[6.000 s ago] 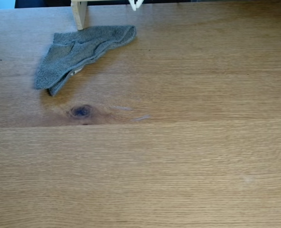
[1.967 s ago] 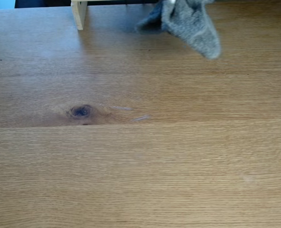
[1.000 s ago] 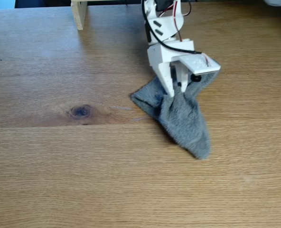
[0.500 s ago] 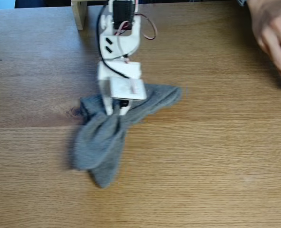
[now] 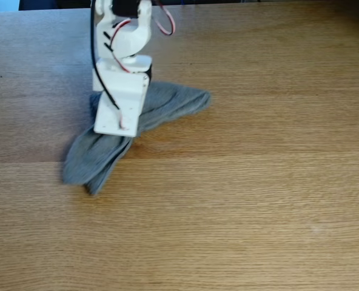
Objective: Clean the area in front of the robot
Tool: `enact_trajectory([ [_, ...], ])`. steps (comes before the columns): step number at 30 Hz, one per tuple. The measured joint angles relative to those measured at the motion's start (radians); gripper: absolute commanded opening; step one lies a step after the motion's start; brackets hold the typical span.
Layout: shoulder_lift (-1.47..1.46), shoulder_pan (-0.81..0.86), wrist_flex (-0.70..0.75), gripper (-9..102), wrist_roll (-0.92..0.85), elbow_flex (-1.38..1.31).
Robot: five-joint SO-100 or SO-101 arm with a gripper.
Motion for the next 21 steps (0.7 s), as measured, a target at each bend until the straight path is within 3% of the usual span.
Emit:
enact_trajectory([
  [4, 0.071, -0.161, 0.143, 0, 0.044, 0.003],
  [10, 0.172, -0.422, 0.081, 0, 0.051, 0.003],
  [16, 0.153, -0.538, -0.236, 0, -0.032, 0.005],
  [21, -0.052, -0.512, -0.612, 0, -0.169, 0.005],
])
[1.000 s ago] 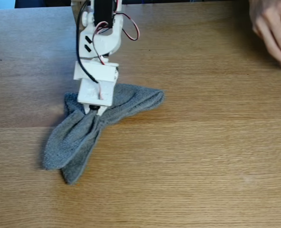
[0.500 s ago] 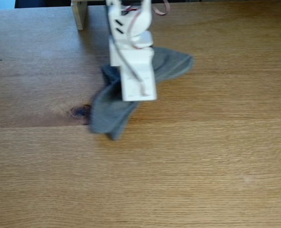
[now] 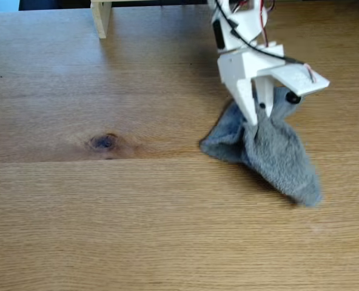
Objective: Clean the area in front of the robot
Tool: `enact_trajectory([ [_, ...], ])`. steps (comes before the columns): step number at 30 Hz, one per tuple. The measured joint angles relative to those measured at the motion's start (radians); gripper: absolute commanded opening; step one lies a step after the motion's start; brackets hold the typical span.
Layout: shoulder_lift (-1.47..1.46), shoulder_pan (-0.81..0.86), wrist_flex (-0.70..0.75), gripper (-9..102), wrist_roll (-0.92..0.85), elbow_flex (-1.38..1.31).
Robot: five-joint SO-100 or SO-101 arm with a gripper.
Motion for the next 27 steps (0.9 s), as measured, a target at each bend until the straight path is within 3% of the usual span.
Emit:
enact_trajectory([
  [5, -0.190, 0.100, -0.244, 0, -0.132, -0.002],
  [9, -0.242, 0.163, -0.345, 0, -0.196, -0.003],
  [17, -0.255, 0.456, -0.379, 0, -0.281, -0.003],
  [21, -0.215, 0.568, -0.218, 0, -0.278, -0.006],
  [27, -0.054, 0.615, 0.293, 0, -0.143, -0.012],
])
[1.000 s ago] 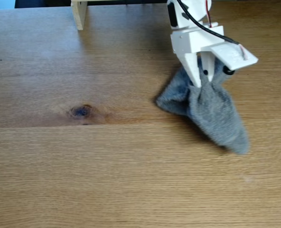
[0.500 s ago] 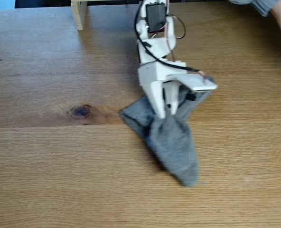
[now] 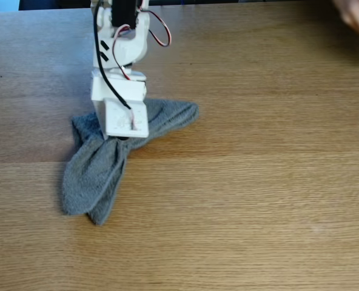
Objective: Clean the area in front of the robot
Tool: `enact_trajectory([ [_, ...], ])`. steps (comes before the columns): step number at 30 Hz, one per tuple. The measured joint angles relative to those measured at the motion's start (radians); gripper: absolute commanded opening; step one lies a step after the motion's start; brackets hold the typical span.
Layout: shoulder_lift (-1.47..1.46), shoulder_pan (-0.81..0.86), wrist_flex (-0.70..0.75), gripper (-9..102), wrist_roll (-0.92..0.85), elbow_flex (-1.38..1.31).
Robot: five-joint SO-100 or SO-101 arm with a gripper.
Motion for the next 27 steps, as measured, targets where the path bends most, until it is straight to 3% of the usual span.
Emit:
enact_trajectory([
  [6, 0.175, -0.132, 0.328, 0, 0.186, 0.012],
  [15, 0.365, -0.528, 0.371, 0, 0.330, 0.012],
  [21, 0.344, -0.638, 0.273, 0, 0.365, 0.012],
  [27, 0.078, -0.611, -0.028, 0, 0.318, 0.012],
])
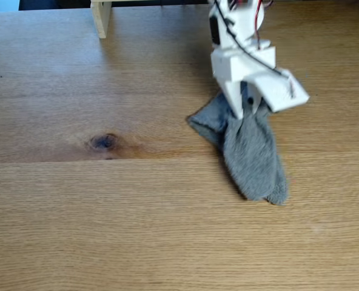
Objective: Clean the area in front of the robot
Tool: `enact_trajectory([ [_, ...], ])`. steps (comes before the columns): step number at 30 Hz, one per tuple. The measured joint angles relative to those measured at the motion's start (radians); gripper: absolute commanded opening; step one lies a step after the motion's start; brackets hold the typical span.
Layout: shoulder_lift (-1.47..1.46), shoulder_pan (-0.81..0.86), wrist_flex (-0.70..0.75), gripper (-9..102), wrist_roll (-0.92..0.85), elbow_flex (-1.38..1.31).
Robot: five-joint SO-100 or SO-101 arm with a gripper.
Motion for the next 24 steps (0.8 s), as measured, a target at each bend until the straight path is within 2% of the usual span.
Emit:
enact_trajectory([
  [6, -0.181, 0.067, -0.316, 0, -0.058, 0.000],
  [11, -0.242, 0.135, -0.437, 0, -0.109, -0.002],
  [20, -0.247, 0.454, -0.397, 0, -0.144, -0.017],
  [24, -0.238, 0.540, -0.310, 0, -0.172, -0.018],
])
